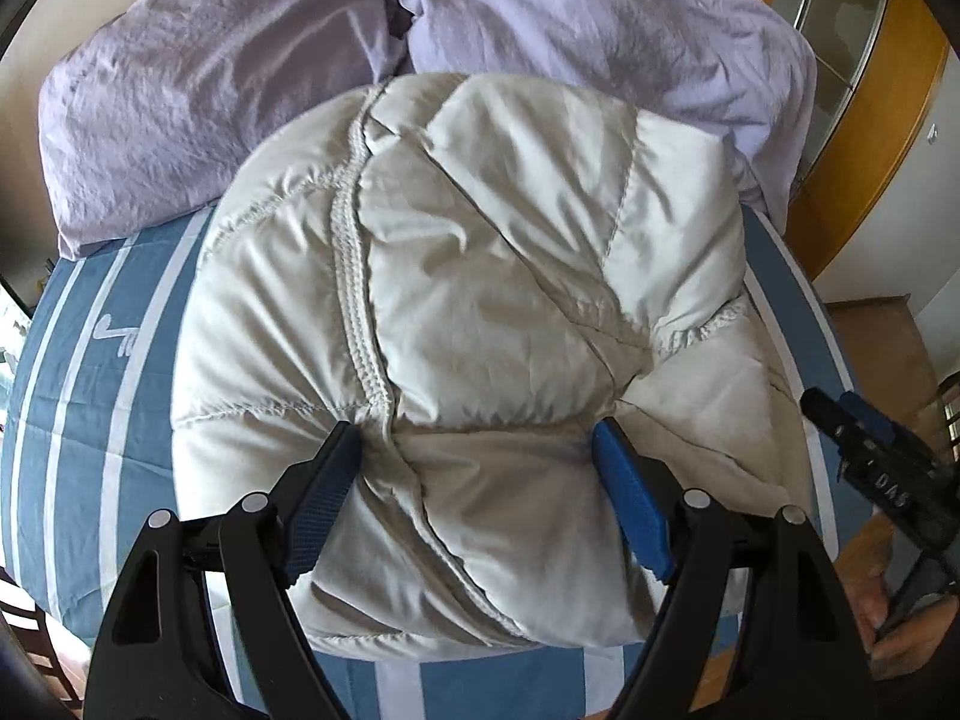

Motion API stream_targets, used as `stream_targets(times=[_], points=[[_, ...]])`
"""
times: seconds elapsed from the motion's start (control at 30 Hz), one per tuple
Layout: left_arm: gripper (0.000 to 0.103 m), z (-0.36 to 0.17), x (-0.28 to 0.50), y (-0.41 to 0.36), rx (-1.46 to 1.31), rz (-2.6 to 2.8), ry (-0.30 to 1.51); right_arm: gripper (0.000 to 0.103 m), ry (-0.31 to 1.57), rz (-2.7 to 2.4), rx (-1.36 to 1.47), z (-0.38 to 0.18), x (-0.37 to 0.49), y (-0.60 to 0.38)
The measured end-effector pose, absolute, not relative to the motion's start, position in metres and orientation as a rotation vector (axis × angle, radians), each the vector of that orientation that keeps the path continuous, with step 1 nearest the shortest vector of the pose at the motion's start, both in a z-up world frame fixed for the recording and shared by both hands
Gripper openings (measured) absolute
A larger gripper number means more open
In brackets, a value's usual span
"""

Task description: Fold large clothes

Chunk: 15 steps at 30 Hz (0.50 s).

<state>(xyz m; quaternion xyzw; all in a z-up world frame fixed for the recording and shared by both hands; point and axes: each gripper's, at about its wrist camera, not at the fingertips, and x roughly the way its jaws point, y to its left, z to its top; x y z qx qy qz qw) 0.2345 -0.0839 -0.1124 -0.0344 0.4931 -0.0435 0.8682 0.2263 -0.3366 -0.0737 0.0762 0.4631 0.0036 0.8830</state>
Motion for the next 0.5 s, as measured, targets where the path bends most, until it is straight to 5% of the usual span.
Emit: stream_targets(times=[0.3, 0.5], points=[[0.08, -0.137, 0.233, -0.109, -0.031, -0.108, 1.029, 0.07, 0.921, 0.086, 0.16, -0.042, 0.244, -0.325], [0.08, -0.138, 0.237, -0.103, -0.053, -0.112, 1.029, 0.047, 0.895, 0.207, 0.129, -0.015, 0.262, -0.292]])
